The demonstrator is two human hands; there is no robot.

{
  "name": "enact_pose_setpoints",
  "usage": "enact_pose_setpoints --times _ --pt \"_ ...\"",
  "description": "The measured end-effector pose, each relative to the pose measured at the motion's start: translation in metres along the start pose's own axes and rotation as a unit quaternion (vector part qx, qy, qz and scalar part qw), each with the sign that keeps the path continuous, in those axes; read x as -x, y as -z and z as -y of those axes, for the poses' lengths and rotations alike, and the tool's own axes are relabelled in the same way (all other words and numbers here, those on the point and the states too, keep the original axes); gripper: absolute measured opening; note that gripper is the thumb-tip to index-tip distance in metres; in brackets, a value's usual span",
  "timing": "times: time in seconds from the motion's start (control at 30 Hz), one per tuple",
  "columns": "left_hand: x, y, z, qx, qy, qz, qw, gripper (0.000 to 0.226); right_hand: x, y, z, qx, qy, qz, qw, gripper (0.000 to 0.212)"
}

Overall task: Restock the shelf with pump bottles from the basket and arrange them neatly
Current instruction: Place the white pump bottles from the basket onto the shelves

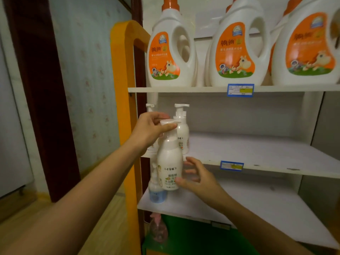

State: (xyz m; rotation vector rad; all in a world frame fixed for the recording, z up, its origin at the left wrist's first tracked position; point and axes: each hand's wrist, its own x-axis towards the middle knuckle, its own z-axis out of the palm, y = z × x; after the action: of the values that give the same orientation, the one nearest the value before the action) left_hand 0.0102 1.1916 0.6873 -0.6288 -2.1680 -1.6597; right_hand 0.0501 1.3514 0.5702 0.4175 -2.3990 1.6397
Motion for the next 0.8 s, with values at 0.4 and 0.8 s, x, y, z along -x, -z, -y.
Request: enact_pose_setpoints --times 0.4,0.8 --pt "0.000 -0.104 0.013 0.085 -0.018 0.007 0.996 0.032 -0.029 0.068 -0.003 0.030 -0.001 -0.129 0.991 0.073" --pt "-0.017 -0.148 0.070 0.059 0.074 0.052 0.994 0.034 -0.077 0.086 -0.030 0.134 -0.075 -0.114 0.982 0.076"
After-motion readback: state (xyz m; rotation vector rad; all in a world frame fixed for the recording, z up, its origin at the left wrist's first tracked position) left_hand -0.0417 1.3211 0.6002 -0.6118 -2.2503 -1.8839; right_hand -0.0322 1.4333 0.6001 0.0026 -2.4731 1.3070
